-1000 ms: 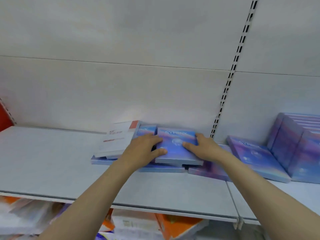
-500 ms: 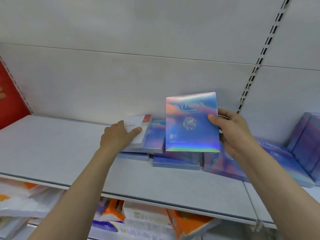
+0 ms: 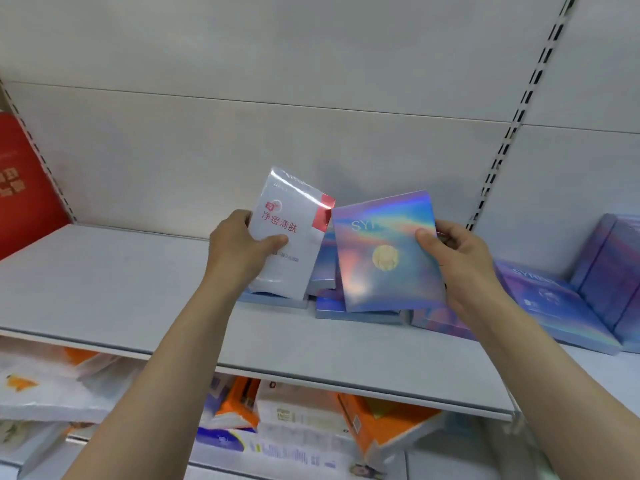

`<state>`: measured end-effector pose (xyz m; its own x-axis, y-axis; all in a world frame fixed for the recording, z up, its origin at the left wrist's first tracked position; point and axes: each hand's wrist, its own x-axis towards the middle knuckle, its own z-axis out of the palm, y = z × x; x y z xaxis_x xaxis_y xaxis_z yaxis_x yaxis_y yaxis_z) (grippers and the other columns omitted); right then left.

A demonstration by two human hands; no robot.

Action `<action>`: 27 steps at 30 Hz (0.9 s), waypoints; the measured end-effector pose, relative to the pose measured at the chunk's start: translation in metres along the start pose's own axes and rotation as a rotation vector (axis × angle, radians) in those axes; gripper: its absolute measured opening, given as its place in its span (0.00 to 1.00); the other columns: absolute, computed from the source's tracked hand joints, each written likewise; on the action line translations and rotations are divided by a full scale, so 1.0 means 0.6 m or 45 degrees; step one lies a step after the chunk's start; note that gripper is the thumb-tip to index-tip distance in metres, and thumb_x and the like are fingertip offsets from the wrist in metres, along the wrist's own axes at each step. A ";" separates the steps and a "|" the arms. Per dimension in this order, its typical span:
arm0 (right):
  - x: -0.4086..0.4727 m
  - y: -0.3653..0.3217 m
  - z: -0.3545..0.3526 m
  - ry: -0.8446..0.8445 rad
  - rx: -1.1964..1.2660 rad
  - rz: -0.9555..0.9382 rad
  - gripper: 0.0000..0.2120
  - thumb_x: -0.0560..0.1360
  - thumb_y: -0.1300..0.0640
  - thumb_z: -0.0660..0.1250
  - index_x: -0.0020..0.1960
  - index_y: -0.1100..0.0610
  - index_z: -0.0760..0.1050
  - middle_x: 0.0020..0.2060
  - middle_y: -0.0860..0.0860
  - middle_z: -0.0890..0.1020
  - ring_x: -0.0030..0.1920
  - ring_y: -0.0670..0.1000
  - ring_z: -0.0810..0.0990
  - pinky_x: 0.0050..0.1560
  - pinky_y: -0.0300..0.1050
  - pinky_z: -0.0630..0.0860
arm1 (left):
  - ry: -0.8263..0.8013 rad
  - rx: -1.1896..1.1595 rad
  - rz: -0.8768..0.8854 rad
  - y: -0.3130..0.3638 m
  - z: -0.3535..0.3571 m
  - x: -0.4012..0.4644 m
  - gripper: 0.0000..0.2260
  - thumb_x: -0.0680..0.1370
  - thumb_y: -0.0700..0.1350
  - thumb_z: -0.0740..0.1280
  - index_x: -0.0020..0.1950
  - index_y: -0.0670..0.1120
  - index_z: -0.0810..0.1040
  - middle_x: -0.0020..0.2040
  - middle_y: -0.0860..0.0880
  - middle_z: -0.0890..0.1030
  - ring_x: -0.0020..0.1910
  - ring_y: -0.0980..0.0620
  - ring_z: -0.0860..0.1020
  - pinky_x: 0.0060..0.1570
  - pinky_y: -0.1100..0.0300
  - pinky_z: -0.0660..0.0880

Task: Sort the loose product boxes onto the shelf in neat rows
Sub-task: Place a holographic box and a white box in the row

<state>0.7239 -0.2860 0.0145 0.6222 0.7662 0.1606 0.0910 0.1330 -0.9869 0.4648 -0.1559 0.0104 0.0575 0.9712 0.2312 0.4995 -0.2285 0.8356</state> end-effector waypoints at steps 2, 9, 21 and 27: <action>-0.005 0.000 -0.017 0.021 0.017 0.008 0.13 0.76 0.56 0.71 0.60 0.56 0.79 0.52 0.55 0.85 0.56 0.59 0.83 0.59 0.64 0.77 | 0.008 -0.266 0.005 0.024 0.004 -0.023 0.13 0.74 0.46 0.73 0.56 0.46 0.77 0.51 0.52 0.81 0.47 0.49 0.80 0.43 0.57 0.76; -0.016 -0.012 -0.121 0.121 0.032 -0.021 0.16 0.71 0.51 0.72 0.57 0.55 0.80 0.51 0.53 0.86 0.55 0.59 0.83 0.60 0.66 0.77 | -0.087 -0.607 -0.065 0.087 0.065 -0.092 0.08 0.79 0.47 0.67 0.57 0.48 0.76 0.53 0.51 0.82 0.50 0.48 0.80 0.43 0.54 0.78; -0.035 -0.011 -0.466 0.330 0.139 -0.117 0.25 0.70 0.55 0.72 0.65 0.60 0.73 0.55 0.59 0.83 0.56 0.61 0.81 0.63 0.65 0.75 | -0.247 -0.930 0.031 0.268 0.295 -0.238 0.09 0.77 0.39 0.68 0.57 0.43 0.77 0.50 0.48 0.84 0.46 0.51 0.81 0.45 0.58 0.76; -0.018 0.017 -0.642 0.415 0.114 -0.127 0.16 0.77 0.64 0.69 0.64 0.60 0.72 0.45 0.51 0.83 0.52 0.55 0.79 0.64 0.64 0.72 | -0.297 -0.954 0.022 0.350 0.419 -0.334 0.08 0.77 0.40 0.69 0.56 0.44 0.78 0.50 0.49 0.84 0.47 0.51 0.82 0.48 0.57 0.77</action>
<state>1.0179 -0.5350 -0.0025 0.8306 0.5076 0.2291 0.1041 0.2626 -0.9593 0.7754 -0.3815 0.0141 0.2818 0.9371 0.2059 -0.2144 -0.1476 0.9655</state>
